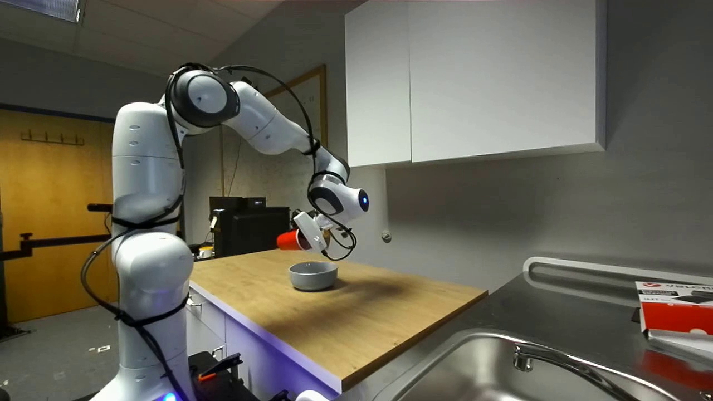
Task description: Pour the contents of the cup into the bowl
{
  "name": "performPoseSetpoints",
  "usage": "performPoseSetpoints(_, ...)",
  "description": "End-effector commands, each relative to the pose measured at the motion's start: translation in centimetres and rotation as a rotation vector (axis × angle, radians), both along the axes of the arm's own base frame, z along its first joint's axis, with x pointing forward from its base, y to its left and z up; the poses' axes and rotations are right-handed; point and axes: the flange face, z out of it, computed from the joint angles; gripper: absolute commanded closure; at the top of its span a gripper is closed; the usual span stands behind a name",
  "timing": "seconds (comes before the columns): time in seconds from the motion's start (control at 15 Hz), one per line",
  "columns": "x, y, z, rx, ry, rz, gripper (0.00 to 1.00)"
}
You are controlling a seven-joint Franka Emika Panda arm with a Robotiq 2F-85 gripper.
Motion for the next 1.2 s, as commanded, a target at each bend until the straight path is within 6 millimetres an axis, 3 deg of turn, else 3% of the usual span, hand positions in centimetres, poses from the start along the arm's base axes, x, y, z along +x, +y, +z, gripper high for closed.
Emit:
performPoseSetpoints(0.0,1.6,-0.2,-0.3,0.088,0.074,0.017,0.97)
performPoseSetpoints(0.6,3.9,-0.7,-2.7,0.267,0.359,-0.075,0.98)
performPoseSetpoints(1.13,4.7,-1.6,-2.8,0.369,0.463,-0.102,0.98)
